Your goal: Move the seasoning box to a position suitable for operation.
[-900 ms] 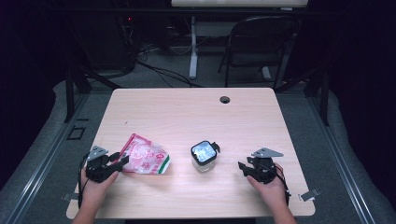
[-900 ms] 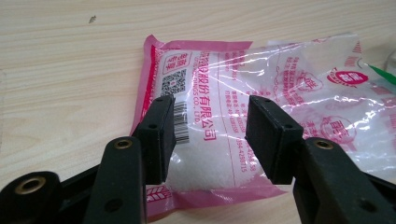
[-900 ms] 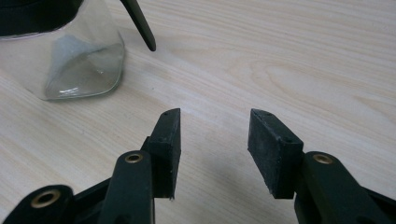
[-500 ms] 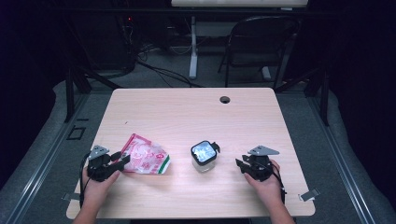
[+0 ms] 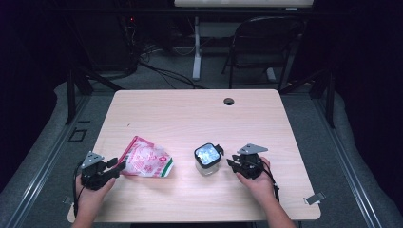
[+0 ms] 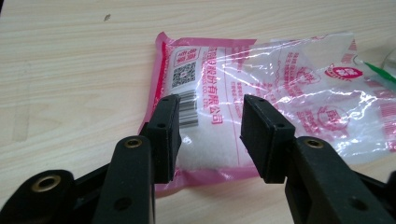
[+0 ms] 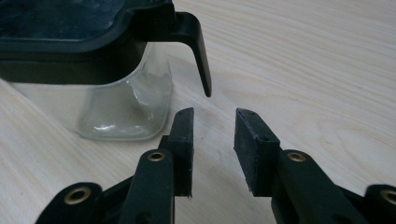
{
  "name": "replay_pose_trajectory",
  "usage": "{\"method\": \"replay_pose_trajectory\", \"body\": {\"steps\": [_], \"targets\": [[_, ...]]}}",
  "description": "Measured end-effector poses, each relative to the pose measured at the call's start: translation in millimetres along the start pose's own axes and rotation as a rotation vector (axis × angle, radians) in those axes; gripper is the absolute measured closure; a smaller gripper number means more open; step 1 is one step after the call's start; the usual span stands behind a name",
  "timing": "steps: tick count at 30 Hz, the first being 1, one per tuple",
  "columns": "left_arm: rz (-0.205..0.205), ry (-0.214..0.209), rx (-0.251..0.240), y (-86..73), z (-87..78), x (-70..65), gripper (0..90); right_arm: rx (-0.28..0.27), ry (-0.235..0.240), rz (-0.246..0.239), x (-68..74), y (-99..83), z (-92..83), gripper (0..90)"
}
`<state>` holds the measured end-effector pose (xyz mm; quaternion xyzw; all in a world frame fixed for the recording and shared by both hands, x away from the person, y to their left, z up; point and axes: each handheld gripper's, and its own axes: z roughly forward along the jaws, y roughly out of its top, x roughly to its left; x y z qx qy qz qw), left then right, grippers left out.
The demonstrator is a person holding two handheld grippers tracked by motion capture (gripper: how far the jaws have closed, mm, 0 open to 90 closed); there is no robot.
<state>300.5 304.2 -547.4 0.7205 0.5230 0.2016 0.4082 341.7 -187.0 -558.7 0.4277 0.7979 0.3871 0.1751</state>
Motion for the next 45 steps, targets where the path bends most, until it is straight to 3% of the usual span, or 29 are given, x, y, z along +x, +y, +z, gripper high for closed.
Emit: {"method": "replay_pose_trajectory", "body": {"steps": [7,12,21,24,37,45], "targets": [[-0.012,0.032,-0.005,-10.7,-16.1,3.5,57.4,0.009,0.005,-0.025,1.2,9.3,16.7,68.6],[-0.033,0.059,-0.009,-16.9,-26.9,8.2,57.3,0.02,0.023,-0.014,0.4,13.2,25.7,69.0],[-0.05,0.081,-0.003,-24.3,-35.4,13.4,57.1,0.036,0.014,-0.083,6.7,20.5,39.5,71.2],[-0.05,0.089,0.0,-25.8,-36.4,13.7,57.2,0.036,0.011,-0.073,6.0,22.0,41.1,73.0],[-0.043,0.083,-0.012,-26.4,-37.5,11.0,57.2,0.049,0.011,-0.038,2.2,21.7,46.1,81.6],[-0.03,0.066,-0.016,-24.5,-32.2,7.4,57.3,0.047,-0.001,-0.051,4.4,20.4,44.5,82.2]]}}
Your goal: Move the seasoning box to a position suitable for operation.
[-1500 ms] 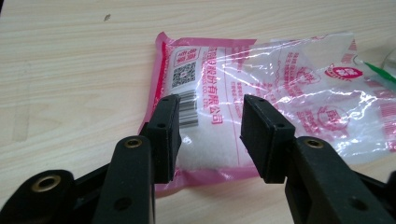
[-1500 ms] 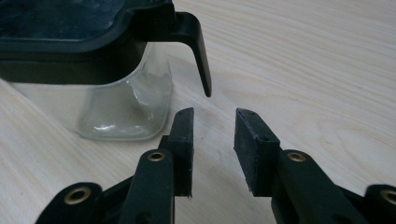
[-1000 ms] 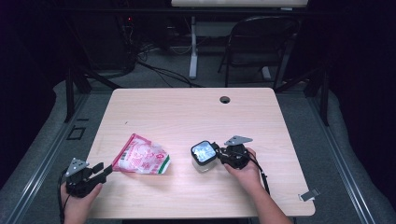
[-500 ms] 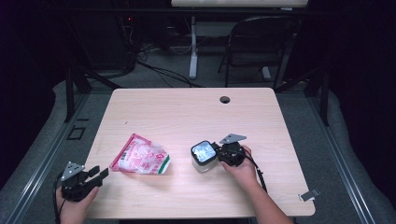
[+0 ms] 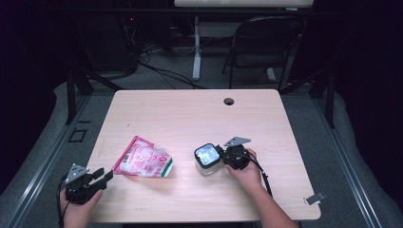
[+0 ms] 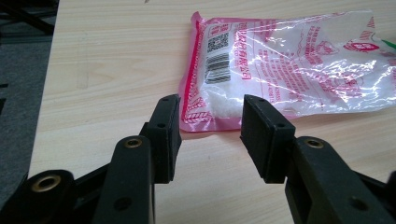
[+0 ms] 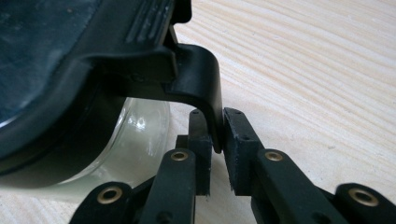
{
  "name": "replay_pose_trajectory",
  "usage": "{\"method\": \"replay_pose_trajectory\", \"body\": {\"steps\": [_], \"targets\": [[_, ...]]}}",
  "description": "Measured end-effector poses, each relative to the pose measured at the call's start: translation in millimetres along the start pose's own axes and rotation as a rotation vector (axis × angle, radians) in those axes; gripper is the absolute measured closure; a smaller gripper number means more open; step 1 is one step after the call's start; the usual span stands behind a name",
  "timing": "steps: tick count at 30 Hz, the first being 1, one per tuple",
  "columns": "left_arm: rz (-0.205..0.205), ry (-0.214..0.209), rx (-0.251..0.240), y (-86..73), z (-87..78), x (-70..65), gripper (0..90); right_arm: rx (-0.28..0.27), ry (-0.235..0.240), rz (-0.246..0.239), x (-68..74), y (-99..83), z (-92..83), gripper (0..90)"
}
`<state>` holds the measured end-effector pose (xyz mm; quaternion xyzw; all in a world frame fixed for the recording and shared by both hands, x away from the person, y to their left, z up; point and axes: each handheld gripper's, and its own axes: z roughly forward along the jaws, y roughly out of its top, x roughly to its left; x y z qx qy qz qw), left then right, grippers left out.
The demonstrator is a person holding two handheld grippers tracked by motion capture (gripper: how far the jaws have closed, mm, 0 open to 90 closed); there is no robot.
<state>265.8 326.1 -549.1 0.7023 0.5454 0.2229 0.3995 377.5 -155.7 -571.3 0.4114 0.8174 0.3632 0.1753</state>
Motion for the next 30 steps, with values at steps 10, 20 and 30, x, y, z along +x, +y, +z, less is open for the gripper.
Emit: {"method": "replay_pose_trajectory", "body": {"steps": [10,20,30], "targets": [[0.025,-0.039,0.011,8.0,11.1,-7.8,57.3,0.016,-0.02,-0.001,6.4,-5.0,-7.7,82.1],[0.085,-0.101,-0.003,22.3,25.0,-30.4,57.4,0.029,-0.038,0.018,20.6,-16.6,-21.8,81.2],[0.168,-0.185,0.003,34.4,38.9,-58.5,58.7,0.017,-0.045,-0.009,37.8,-28.4,-32.6,80.8]]}}
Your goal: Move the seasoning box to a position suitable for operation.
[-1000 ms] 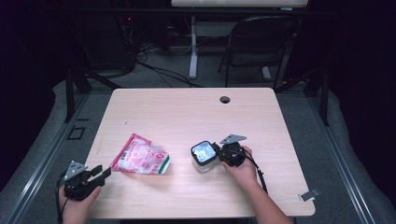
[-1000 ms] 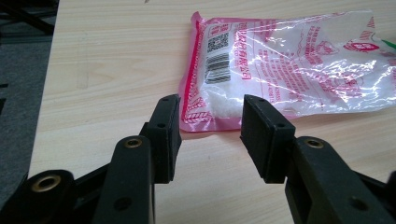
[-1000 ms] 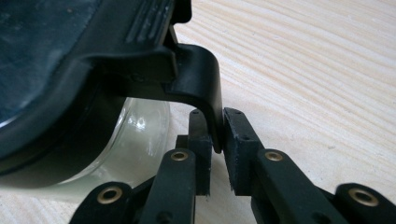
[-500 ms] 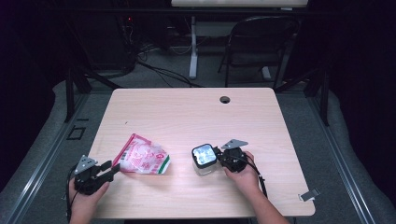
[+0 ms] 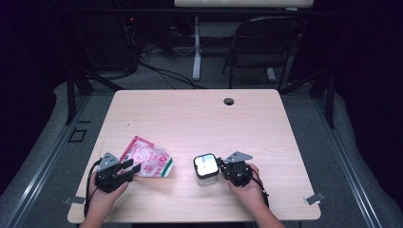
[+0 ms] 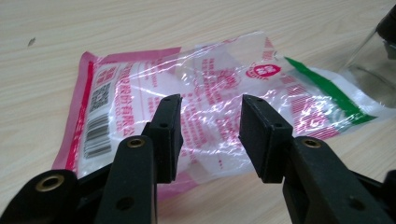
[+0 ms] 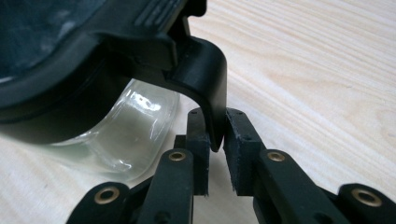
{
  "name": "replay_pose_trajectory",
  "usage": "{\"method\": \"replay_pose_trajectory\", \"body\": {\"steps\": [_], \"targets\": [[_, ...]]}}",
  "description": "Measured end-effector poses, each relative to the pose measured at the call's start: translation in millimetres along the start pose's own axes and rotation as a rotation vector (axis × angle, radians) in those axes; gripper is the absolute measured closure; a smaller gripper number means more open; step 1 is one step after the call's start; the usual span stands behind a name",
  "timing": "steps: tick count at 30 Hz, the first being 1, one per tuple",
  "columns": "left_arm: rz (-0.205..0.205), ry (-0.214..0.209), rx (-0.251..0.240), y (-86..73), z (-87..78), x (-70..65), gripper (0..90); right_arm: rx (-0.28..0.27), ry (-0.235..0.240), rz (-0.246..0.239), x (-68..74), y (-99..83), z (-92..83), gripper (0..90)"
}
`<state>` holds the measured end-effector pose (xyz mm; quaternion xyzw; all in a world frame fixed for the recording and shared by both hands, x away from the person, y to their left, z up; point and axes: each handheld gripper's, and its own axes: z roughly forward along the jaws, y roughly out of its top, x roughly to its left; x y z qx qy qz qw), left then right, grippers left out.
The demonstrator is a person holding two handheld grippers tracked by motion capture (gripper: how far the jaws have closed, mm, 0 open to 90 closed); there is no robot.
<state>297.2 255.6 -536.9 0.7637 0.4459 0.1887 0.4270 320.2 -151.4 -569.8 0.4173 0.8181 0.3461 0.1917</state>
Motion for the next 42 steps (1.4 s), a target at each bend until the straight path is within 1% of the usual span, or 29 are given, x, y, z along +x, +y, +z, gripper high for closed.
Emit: {"method": "replay_pose_trajectory", "body": {"steps": [3,4,5,7,9,10,14,16,17,21,22,26,29,30,31,32,33,34,35,37,38,39,41,42], "targets": [[0.011,-0.006,-0.002,2.4,1.7,-2.8,58.7,0.002,0.01,0.007,3.6,-1.6,-2.0,80.7],[0.019,-0.013,-0.002,3.8,3.5,-6.1,58.7,0.003,0.016,-0.003,6.5,-2.4,-3.1,80.6],[0.019,-0.013,-0.002,3.8,3.5,-6.1,58.7,0.003,0.016,-0.003,6.5,-2.4,-3.1,80.6],[0.039,-0.022,-0.003,4.9,5.4,-10.2,58.7,0.003,0.025,-0.01,11.2,-2.9,-3.6,80.5],[0.05,-0.025,0.0,5.5,5.6,-12.1,58.7,0.007,0.036,-0.01,13.8,-3.0,-4.2,79.9],[0.051,-0.02,-0.003,5.6,5.7,-13.5,58.7,0.004,0.047,-0.013,15.1,-3.3,-4.7,79.6],[0.045,-0.036,-0.007,6.5,5.7,-15.7,59.5,0.002,0.068,-0.033,20.2,-3.8,-6.8,77.2],[0.044,-0.042,-0.004,7.5,5.4,-16.4,59.6,-0.002,0.077,-0.029,21.3,-4.3,-7.6,75.7],[0.046,-0.043,-0.006,8.0,5.3,-16.9,59.6,-0.011,0.077,-0.025,22.1,-4.8,-8.1,75.3],[0.056,-0.047,-0.009,9.6,5.0,-19.1,59.6,-0.006,0.088,-0.026,23.0,-5.5,-12.4,74.9],[0.058,-0.045,-0.011,10.2,5.3,-20.7,59.6,-0.007,0.087,-0.037,24.4,-5.3,-14.8,73.3],[0.063,-0.048,-0.009,11.3,5.0,-24.2,59.1,-0.028,0.105,-0.04,27.8,-4.6,-18.8,68.9],[0.065,-0.049,-0.009,12.2,5.2,-26.5,58.7,-0.02,0.109,-0.052,29.5,-4.6,-19.3,66.3],[0.068,-0.065,-0.013,13.6,5.5,-28.6,58.0,-0.016,0.113,-0.051,30.3,-5.8,-19.2,65.0],[0.068,-0.065,-0.013,13.6,5.5,-28.6,56.8,-0.016,0.113,-0.051,30.3,-5.8,-19.2,65.0],[0.095,-0.043,-0.017,15.6,5.8,-31.7,55.0,-0.015,0.127,-0.036,29.2,-6.6,-21.3,61.5],[0.11,-0.03,-0.017,16.5,5.7,-33.0,53.0,-0.019,0.129,-0.027,28.8,-6.7,-22.8,59.6],[0.122,-0.023,-0.015,17.3,5.3,-34.0,51.9,-0.027,0.127,-0.021,27.9,-6.5,-25.1,58.6],[0.127,-0.025,-0.018,17.8,5.4,-34.6,51.8,-0.034,0.125,-0.013,27.2,-5.9,-27.8,57.6],[0.129,-0.03,-0.019,18.2,6.0,-34.7,51.8,-0.039,0.131,-0.012,26.3,-5.4,-30.5,56.6],[0.126,-0.04,-0.018,19.1,7.8,-34.4,51.9,-0.054,0.135,-0.014,25.6,-5.1,-35.2,55.7],[0.117,-0.049,-0.015,19.8,8.8,-34.1,52.1,-0.056,0.138,-0.015,25.8,-5.2,-36.7,54.9],[0.098,-0.096,-0.004,21.6,10.7,-32.0,55.4,-0.082,0.16,-0.032,26.1,-6.1,-41.2,52.7],[0.088,-0.106,-0.002,22.2,11.6,-31.6,55.5,-0.089,0.153,-0.039,26.2,-6.1,-43.7,52.2]]}}
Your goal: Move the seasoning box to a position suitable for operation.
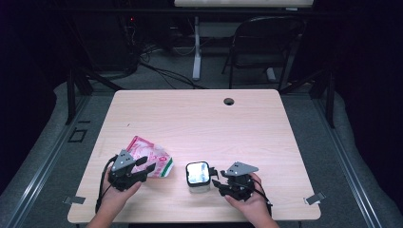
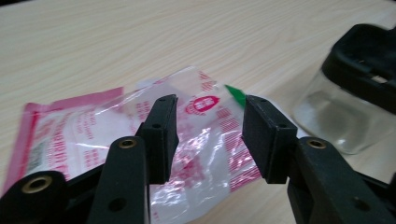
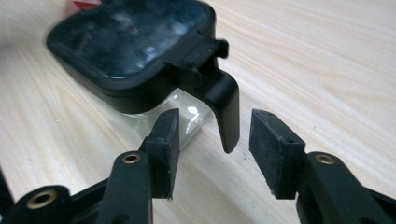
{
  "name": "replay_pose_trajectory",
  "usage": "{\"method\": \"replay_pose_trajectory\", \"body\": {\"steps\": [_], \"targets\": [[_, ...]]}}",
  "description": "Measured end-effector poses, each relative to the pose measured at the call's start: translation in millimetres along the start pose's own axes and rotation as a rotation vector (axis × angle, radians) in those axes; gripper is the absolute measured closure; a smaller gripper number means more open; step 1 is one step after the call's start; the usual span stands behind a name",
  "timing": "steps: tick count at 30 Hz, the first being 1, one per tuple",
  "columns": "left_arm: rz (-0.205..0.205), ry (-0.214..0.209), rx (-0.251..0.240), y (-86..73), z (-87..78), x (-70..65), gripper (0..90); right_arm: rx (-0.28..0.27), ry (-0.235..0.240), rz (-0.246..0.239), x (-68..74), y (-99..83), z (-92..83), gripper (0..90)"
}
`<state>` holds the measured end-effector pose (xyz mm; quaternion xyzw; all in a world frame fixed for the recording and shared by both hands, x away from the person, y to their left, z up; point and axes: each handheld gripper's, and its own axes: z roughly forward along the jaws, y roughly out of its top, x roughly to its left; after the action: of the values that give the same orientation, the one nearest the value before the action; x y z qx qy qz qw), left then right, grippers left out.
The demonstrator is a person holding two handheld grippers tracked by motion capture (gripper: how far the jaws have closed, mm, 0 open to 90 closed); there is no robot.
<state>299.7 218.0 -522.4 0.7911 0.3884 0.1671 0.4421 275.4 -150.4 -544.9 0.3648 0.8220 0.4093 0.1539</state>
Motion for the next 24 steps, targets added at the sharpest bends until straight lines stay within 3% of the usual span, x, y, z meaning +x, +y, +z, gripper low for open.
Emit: {"method": "replay_pose_trajectory", "body": {"steps": [5,9,10,13,15,16,17,18,20,21,24], "targets": [[-0.027,-0.009,0.0,3.6,0.7,-2.9,58.9,-0.041,-0.03,-0.022,3.4,1.4,-11.5,49.2],[0.003,-0.029,0.019,6.4,2.6,-7.8,56.1,-0.053,-0.038,-0.026,1.7,4.0,-16.9,44.6],[0.02,-0.032,0.049,7.6,4.5,-9.3,56.1,-0.047,-0.043,-0.027,0.6,4.9,-19.2,44.6],[0.047,-0.019,0.083,11.1,10.9,-14.1,50.3,-0.023,-0.041,0.031,-5.1,7.2,-24.7,48.5],[0.11,-0.012,0.051,12.7,12.8,-16.3,50.2,-0.027,-0.054,0.027,-8.0,7.4,-24.9,50.3],[0.094,-0.041,0.056,14.3,13.6,-16.1,50.4,-0.03,-0.058,0.01,-9.9,7.4,-24.7,52.1],[0.094,-0.041,0.056,14.3,13.6,-16.1,50.2,-0.036,-0.057,0.012,-11.9,8.1,-24.5,54.1],[0.044,-0.099,0.041,16.5,15.5,-15.1,50.5,-0.042,-0.045,0.045,-14.6,10.0,-24.1,53.6],[0.018,-0.132,0.029,19.0,17.0,-15.4,54.9,-0.034,-0.031,0.077,-18.1,13.9,-23.4,51.8],[0.032,-0.152,0.009,19.3,18.6,-14.6,56.0,-0.024,-0.03,0.079,-19.3,16.2,-23.2,51.8],[0.054,-0.134,-0.024,22.7,20.6,-16.5,58.4,-0.017,-0.029,0.065,-19.6,23.8,-22.7,53.7]]}}
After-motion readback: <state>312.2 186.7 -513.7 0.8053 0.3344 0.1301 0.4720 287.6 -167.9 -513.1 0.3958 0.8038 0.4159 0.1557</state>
